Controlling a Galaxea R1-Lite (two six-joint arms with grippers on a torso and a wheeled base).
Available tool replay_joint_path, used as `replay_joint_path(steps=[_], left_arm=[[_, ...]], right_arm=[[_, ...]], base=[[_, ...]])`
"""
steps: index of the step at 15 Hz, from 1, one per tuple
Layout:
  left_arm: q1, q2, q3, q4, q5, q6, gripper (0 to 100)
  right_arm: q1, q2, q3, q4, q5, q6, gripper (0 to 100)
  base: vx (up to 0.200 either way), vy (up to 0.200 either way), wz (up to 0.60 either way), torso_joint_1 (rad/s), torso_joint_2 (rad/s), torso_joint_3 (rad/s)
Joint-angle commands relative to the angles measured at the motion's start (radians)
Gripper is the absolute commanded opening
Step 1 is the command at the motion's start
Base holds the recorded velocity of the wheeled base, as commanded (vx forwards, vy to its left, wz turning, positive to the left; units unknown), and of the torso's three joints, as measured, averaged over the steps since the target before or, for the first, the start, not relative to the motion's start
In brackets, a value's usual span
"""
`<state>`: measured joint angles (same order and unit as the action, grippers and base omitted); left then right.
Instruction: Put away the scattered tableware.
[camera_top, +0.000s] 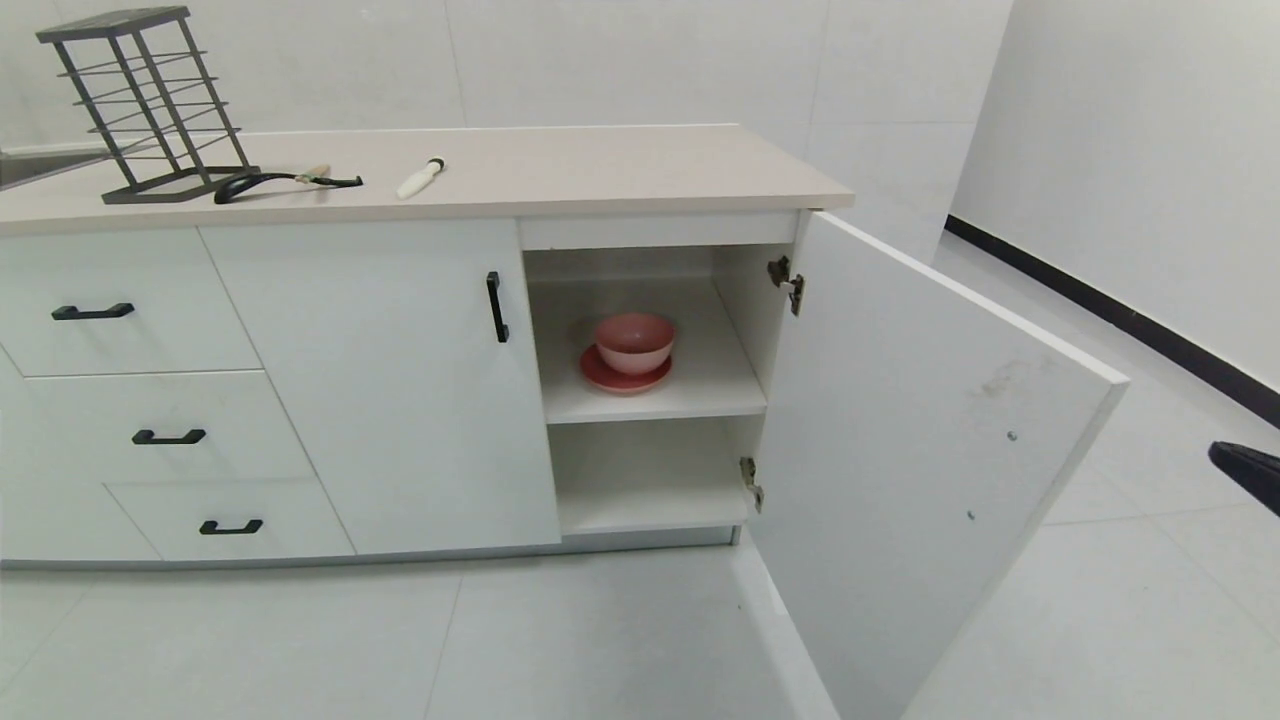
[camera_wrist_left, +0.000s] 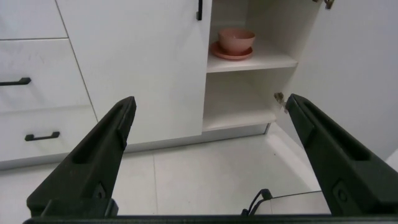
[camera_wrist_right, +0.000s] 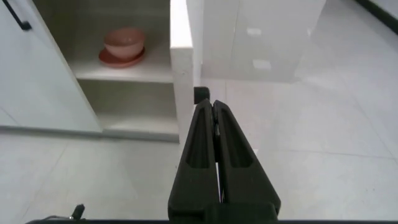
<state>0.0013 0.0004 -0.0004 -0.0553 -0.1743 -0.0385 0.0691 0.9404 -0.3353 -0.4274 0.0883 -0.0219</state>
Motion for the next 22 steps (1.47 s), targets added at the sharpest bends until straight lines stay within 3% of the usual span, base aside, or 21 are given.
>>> replay_joint_path(steps=[1,5,9,22], left_arm=[[0.0,0.001,0.0,-0.001,-0.001,0.0,100],[0.0,0.001,0.0,0.0,0.001,0.0,100],[0.0,0.001,0.0,-0.001,0.001,0.0,100],[0.0,0.001,0.0,-0.001,0.013,-0.006,100]], right_arm=[[-0.002,0.136,-0.025,-0.007,0.01,-0.007,0],[-0.04,0.307,-0.031,-0.192,0.045,-0.013,0],[-0.071,0.379,-0.024,-0.281,0.12,-0.018,0],[-0.037,0.394,-0.014,-0.359,0.212,-0.044,0]], base=[[0.0,0.0,0.0,0.0,0.0,0.0],[0.0,0.0,0.0,0.0,0.0,0.0],[0.0,0.0,0.0,0.0,0.0,0.0],[0.0,0.0,0.0,0.0,0.0,0.0]])
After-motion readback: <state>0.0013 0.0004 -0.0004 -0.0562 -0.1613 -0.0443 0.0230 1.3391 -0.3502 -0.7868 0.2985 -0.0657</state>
